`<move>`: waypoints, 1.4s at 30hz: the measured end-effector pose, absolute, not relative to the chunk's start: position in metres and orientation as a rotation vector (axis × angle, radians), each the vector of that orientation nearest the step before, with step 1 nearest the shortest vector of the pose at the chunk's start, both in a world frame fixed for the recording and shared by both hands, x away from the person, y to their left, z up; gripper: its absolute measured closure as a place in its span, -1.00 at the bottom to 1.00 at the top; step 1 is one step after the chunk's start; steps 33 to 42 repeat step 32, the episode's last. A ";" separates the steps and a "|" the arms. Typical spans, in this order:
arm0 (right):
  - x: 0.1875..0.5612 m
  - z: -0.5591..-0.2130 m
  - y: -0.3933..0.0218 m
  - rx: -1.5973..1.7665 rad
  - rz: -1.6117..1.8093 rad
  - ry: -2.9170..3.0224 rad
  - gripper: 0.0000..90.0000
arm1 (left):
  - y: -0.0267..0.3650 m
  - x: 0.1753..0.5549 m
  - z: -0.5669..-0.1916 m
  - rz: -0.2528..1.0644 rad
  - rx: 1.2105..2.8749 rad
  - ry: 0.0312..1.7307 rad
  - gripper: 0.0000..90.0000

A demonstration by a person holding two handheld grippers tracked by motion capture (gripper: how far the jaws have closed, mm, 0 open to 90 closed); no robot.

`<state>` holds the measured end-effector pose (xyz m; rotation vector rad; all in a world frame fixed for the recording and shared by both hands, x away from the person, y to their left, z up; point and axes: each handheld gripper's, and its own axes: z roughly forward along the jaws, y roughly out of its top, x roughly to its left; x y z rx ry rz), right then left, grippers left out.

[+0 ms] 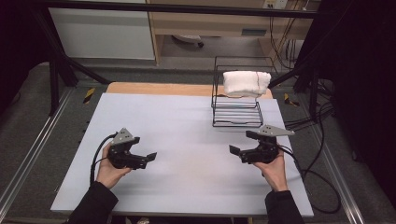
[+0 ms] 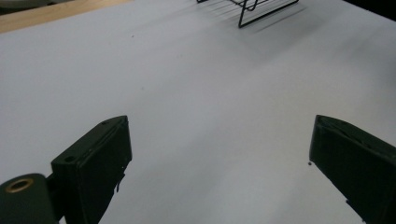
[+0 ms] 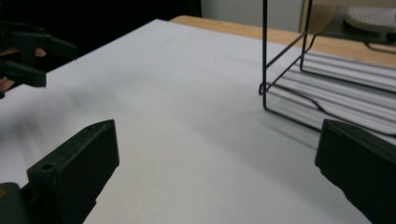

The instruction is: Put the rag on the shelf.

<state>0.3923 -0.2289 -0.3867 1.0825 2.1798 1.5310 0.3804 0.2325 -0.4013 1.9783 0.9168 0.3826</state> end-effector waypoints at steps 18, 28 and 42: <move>0.369 -0.443 -0.250 1.137 1.441 2.296 -0.99 | 0.268 0.356 -0.434 0.378 1.981 0.958 -0.83; 0.363 -0.448 -0.258 1.158 1.429 2.298 -0.99 | 0.273 0.355 -0.440 0.372 1.983 0.969 -0.84; 0.363 -0.448 -0.259 1.156 1.434 2.298 -0.99 | 0.274 0.355 -0.439 0.374 1.978 0.968 -0.84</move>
